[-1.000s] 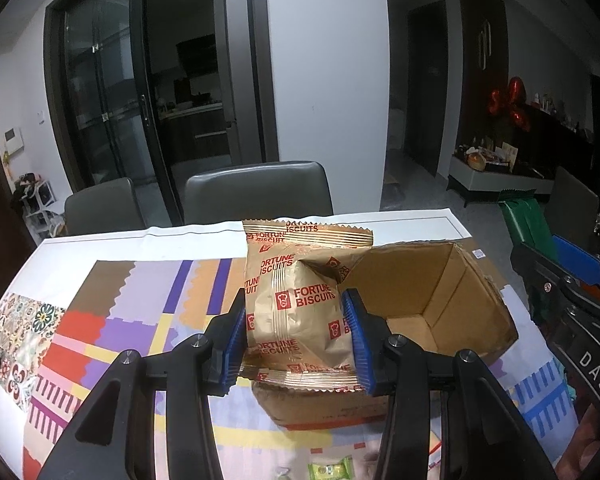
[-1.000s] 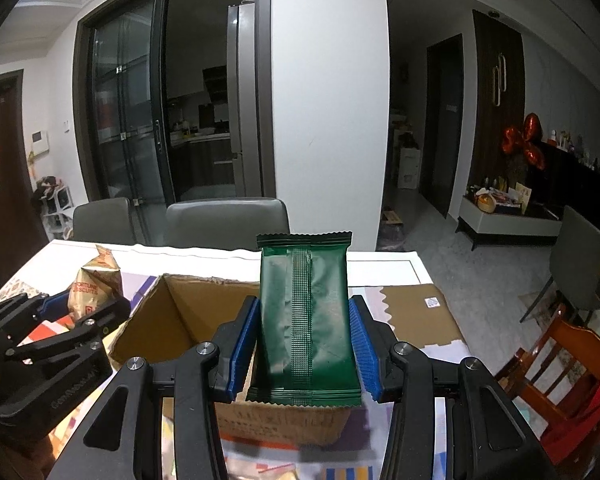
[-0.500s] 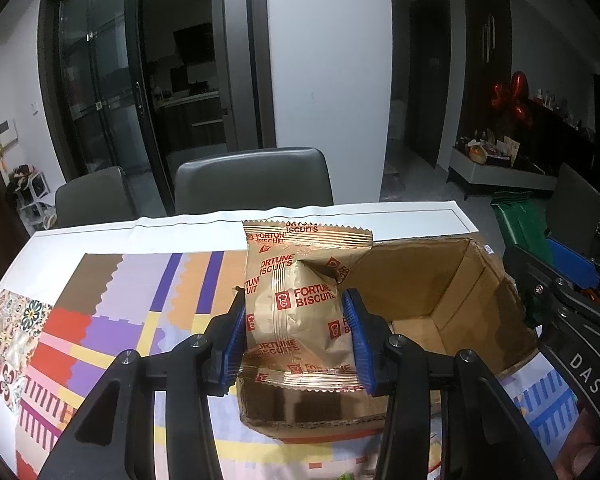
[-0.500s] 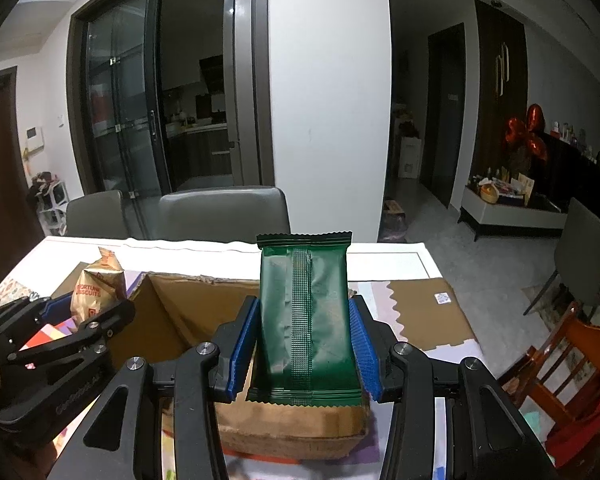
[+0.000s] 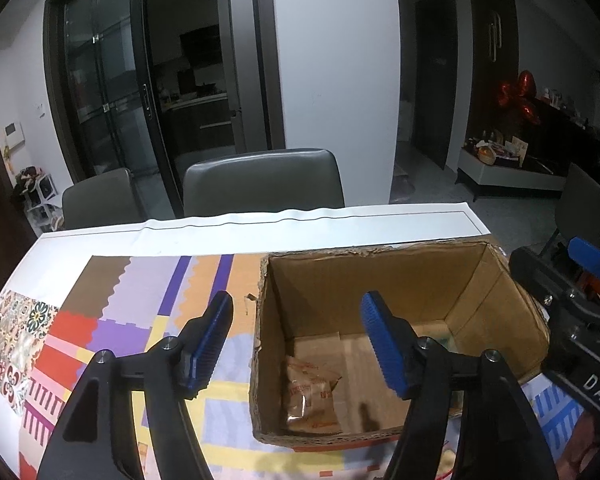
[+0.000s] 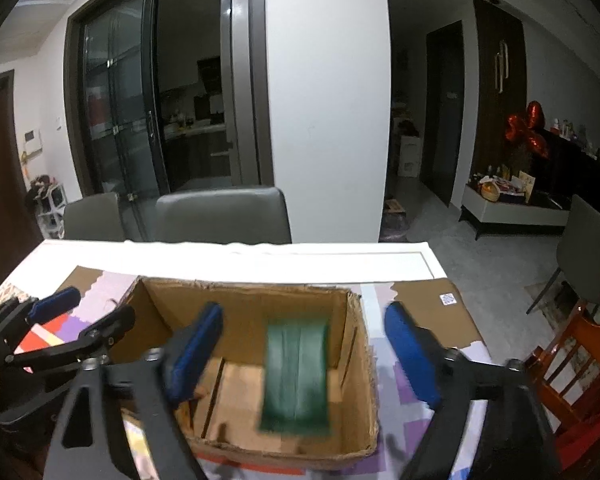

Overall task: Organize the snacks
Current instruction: 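Open both tools to drop the packets into the box, then withdraw both tools from the box back toward the remaining snacks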

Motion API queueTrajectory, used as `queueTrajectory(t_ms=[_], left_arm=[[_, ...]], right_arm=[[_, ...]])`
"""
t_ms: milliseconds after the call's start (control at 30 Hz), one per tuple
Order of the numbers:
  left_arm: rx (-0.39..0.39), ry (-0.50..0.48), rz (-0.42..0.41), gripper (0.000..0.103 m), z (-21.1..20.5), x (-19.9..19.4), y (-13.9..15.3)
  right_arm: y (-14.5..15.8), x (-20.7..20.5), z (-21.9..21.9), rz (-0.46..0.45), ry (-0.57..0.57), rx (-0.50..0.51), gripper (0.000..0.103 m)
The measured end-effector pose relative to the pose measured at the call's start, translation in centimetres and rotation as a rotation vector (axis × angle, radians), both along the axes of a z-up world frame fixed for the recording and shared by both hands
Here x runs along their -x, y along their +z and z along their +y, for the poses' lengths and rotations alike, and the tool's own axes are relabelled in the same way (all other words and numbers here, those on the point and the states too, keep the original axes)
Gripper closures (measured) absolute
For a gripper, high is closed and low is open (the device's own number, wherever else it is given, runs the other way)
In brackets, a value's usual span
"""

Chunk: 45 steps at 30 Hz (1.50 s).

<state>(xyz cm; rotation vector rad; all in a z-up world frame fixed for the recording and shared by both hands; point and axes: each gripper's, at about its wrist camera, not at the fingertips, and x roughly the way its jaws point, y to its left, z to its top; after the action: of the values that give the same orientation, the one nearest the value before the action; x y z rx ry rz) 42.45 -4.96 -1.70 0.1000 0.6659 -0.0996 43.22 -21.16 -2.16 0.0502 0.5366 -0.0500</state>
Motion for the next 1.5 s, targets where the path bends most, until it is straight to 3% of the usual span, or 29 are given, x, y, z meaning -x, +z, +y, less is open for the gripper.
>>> queueTrajectory(t_ms=[233,633,1500], left_arm=[[-0.008,0.018,-0.036,0.02,0.3,0.9,0.9],[-0.008,0.037,-0.051,0.016,0.7,2.9,1.9],[-0.002,0.025,-0.066,0.016,0.0,8.6,3.5]], right_arm=[[0.1,0.1,0.1,0.003,-0.002,0.011,0.017],[0.8,0.8,0.4,0.016,-0.004,0.015,0.017],[2.7,7.7,-0.9,-0.023,-0.029,0.044,0.017]])
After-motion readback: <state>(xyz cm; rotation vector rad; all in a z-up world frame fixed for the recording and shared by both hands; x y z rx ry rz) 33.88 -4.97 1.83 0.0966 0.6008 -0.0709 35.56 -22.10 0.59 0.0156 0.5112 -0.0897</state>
